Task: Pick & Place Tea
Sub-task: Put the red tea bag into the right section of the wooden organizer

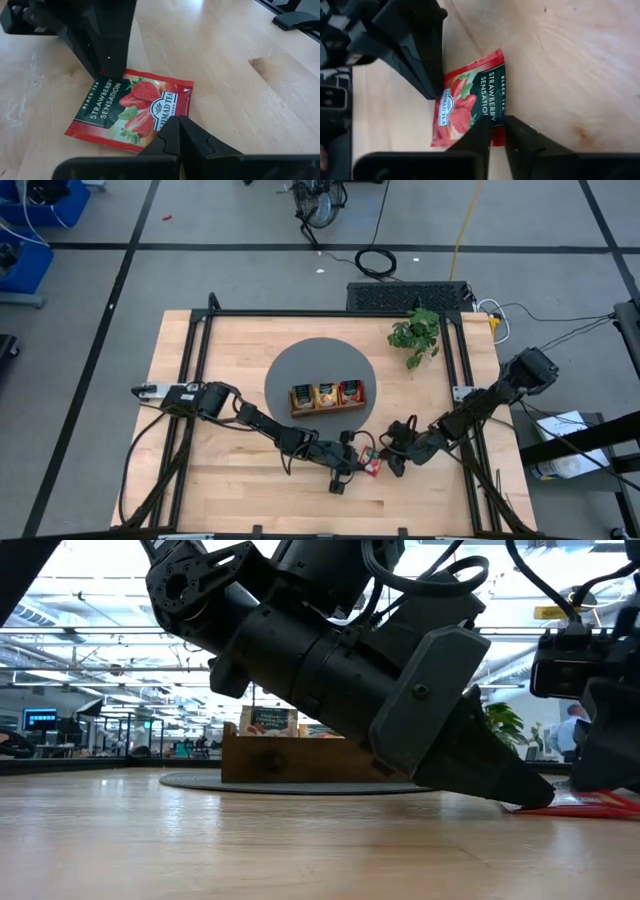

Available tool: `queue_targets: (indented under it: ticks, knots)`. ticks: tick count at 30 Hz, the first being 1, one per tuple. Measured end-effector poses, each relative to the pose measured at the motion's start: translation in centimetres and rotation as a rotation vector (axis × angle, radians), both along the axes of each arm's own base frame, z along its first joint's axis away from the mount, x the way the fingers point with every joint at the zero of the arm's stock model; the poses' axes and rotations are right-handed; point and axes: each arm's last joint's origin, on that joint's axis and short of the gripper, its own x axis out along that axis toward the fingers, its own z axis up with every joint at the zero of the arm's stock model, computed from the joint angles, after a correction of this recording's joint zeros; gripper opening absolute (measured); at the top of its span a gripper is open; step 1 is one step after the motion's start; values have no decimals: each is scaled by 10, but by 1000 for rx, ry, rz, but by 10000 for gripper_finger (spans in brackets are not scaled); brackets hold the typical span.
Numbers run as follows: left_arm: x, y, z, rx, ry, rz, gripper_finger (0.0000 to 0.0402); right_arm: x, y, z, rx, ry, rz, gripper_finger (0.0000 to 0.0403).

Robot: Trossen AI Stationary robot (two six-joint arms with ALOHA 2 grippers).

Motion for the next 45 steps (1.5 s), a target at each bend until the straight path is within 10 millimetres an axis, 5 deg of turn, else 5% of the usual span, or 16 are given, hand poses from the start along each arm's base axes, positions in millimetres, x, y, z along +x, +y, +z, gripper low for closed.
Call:
queue_targets:
  ticks: [4, 11, 21, 27, 32, 38, 45]
  knots:
    - [0, 0, 0, 2, 0, 3, 5, 1, 1, 1, -41, -29, 58, 6]
    - [0, -1, 0, 20, -7, 3, 16, 2, 1, 4, -91, -60, 107, 1]
    - [-17, -22, 40, 119, 15, -10, 66, 0, -1, 14, -174, -110, 193, 0]
    - [-38, -36, 62, 140, 128, 12, 71, 1, -3, 43, -243, -227, 226, 0]
    - [-59, -50, 67, 166, 236, 77, 71, 15, -12, 86, -515, -302, 231, 0]
    - [-83, -66, 66, 333, 272, 206, 72, 44, -32, 136, -810, -192, 284, 0]
    - [-96, -72, 65, 400, 296, 254, 72, 68, -61, 142, -1049, 30, 412, 0]
